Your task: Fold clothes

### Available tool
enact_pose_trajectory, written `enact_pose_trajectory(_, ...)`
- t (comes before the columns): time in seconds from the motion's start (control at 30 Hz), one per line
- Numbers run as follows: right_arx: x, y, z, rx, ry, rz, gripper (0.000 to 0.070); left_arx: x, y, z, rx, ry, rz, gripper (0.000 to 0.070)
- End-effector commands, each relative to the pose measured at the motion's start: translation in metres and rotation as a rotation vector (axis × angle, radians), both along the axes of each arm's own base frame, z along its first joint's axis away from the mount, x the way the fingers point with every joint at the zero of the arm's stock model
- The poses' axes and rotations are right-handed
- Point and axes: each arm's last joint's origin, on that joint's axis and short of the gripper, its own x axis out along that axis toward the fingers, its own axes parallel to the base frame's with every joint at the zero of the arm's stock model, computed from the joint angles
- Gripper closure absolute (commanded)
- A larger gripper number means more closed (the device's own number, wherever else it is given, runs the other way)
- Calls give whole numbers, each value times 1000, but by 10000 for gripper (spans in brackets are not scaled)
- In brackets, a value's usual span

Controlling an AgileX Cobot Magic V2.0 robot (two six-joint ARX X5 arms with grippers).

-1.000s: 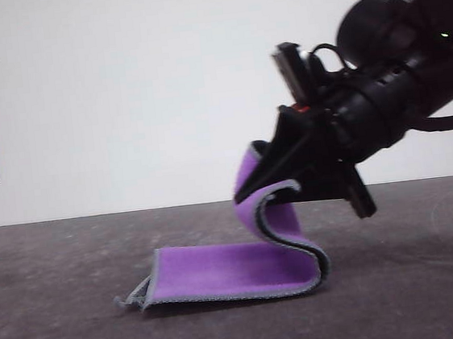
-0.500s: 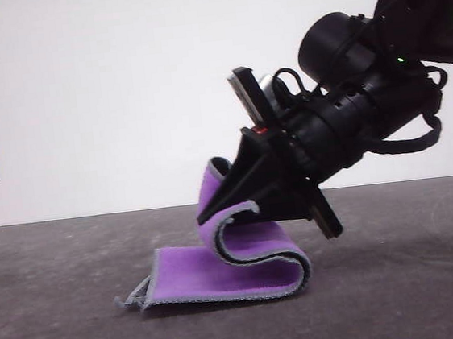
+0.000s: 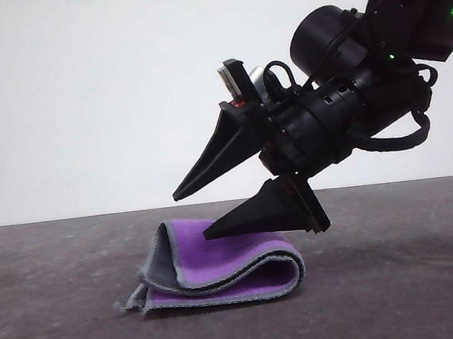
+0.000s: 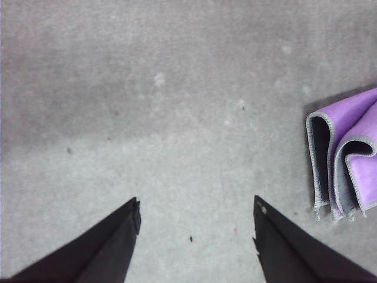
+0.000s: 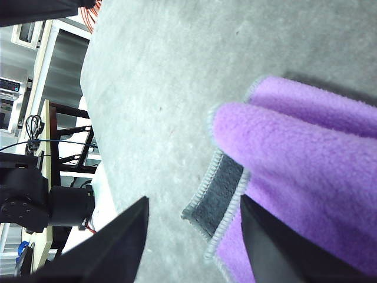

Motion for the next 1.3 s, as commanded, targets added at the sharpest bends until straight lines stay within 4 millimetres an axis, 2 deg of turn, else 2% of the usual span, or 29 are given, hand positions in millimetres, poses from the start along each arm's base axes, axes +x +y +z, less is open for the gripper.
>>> enact_pose_trajectory(0.0, 3, 5, -2, 4, 7, 7, 387, 2, -1, 2, -3, -10, -2, 334)
enact_pose_trajectory(0.2, 6, 1, 0, 27, -27, 21, 385, 2, -1, 2, -3, -10, -2, 334)
enact_pose_trajectory(0.37, 13, -21, 9, 16, -64, -11, 379, 3, -1, 2, -2, -15, -3, 334)
enact_pose_trajectory(0.63, 8, -92, 40, -188, -169, -177, 379, 6, -1, 3, -2, -51, -3, 334)
enact_pose_trajectory(0.8, -12, -141, 69, -406, -237, -351, 379, 7, -1, 4, -2, -60, -3, 334)
enact_pose_trajectory(0.93, -30, -167, 89, -618, -301, -507, 379, 7, -1, 4, -2, -61, -3, 334)
enact_pose_trajectory(1.07, -44, -178, 103, -730, -349, -604, 379, 7, -1, 4, -2, -61, -3, 334)
enact_pose_trajectory(1.23, -50, -181, 110, -765, -374, -643, 383, 7, -1, 4, -2, -61, -3, 334)
enact_pose_trajectory(1.27, -51, -181, 110, -765, -373, -644, 431, 7, -1, 4, -2, -61, -3, 334)
